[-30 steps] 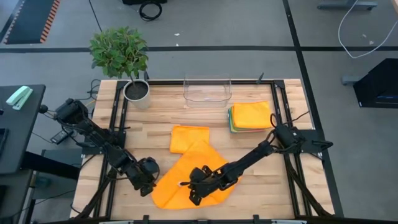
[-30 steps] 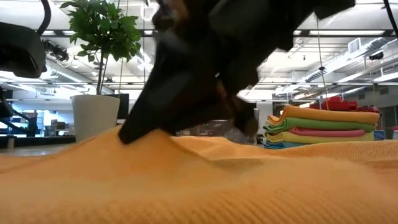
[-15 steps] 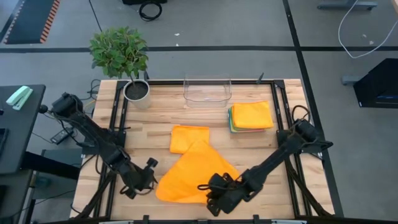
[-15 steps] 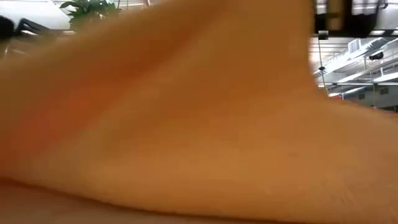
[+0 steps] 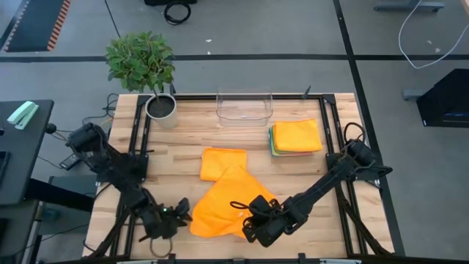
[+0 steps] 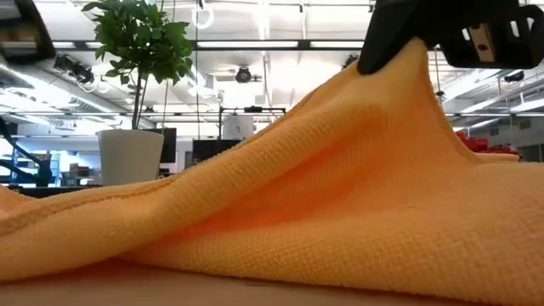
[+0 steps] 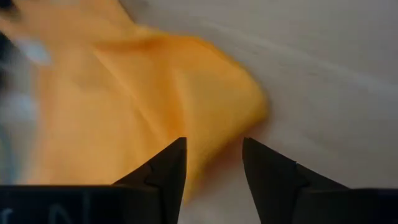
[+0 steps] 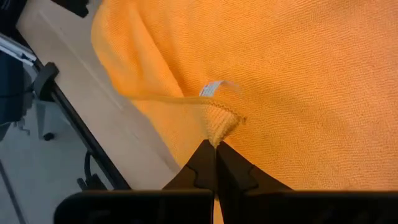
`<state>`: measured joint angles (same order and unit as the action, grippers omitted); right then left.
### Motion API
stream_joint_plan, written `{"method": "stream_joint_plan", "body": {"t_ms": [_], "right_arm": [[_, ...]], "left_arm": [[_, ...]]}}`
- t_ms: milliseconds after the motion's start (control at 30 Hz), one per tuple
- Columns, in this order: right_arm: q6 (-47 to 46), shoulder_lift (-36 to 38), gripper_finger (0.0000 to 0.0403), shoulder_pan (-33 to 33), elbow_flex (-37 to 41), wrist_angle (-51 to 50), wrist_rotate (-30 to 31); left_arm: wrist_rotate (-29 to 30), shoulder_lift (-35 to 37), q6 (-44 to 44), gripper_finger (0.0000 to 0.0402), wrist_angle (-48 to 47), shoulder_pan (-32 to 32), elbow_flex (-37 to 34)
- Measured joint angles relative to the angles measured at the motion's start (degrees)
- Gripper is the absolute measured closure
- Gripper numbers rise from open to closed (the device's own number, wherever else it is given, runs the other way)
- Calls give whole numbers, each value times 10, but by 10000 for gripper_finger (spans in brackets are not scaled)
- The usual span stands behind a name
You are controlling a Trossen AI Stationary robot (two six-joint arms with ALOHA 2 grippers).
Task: Fold microfiber towels
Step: Fold the bottom orange towel
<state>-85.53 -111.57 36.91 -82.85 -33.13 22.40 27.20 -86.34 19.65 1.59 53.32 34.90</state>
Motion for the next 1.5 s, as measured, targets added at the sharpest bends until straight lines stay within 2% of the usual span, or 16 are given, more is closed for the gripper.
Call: {"method": "stream_joint_plan", "body": {"t_ms": [67, 133, 433, 567, 833, 1133, 1267, 1367, 1433, 1500], "right_arm": [[2, 0, 396, -1, 0, -1, -2], [1, 0, 396, -1, 0, -1, -3], [0, 0, 396, -1, 0, 1, -6], [0, 0, 396, -1, 0, 1, -6], [4, 0, 396, -1, 0, 0, -6], [4, 0, 396, 0, 0, 0, -9], [3, 0, 396, 2, 0, 0, -14], [4, 4, 396, 8, 0, -2, -14], [6, 16, 396, 15, 0, -4, -4], [4, 40, 396, 26, 0, -17, 22]], "left_arm": [[47, -4, 74, 242, 2, 15, 6], [62, -4, 137, 245, -2, 20, 6], [47, -35, 314, 244, -1, 11, 6], [30, -56, 367, 248, 47, 16, 6], [30, -58, 357, 266, 57, 15, 33], [29, -108, 356, 293, 72, 13, 50], [29, -112, 349, 322, 79, 27, 70], [32, -112, 324, 363, 78, 32, 88], [43, -111, 286, 389, 75, 32, 104], [76, -111, 248, 391, 73, 25, 128]]}}
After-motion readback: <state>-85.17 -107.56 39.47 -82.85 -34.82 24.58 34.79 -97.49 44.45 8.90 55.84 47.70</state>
